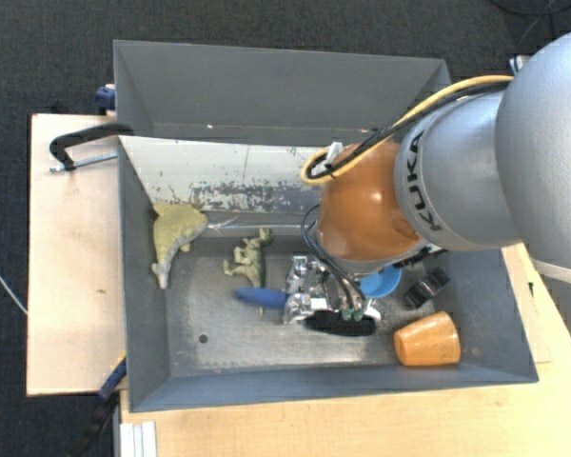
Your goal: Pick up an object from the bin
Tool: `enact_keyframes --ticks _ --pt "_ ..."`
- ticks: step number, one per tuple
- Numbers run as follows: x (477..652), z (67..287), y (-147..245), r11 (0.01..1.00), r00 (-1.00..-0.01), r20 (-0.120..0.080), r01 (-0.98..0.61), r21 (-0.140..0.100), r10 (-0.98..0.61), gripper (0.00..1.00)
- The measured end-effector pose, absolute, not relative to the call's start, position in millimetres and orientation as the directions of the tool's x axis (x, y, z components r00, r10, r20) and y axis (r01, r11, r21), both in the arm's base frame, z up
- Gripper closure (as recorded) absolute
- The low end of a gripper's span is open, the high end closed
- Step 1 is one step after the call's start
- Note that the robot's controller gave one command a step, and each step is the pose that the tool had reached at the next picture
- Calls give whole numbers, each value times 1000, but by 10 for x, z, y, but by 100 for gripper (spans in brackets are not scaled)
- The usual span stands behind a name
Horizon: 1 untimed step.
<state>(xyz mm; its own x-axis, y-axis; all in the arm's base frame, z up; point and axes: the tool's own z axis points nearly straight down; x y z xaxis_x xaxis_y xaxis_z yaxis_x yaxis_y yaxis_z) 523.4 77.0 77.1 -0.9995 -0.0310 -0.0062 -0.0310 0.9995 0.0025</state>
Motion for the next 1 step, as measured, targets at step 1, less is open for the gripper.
enact_keyframes --ticks 1 --pt "5250 1150 780 1000 -1000 -8 -30 3 -30 100"
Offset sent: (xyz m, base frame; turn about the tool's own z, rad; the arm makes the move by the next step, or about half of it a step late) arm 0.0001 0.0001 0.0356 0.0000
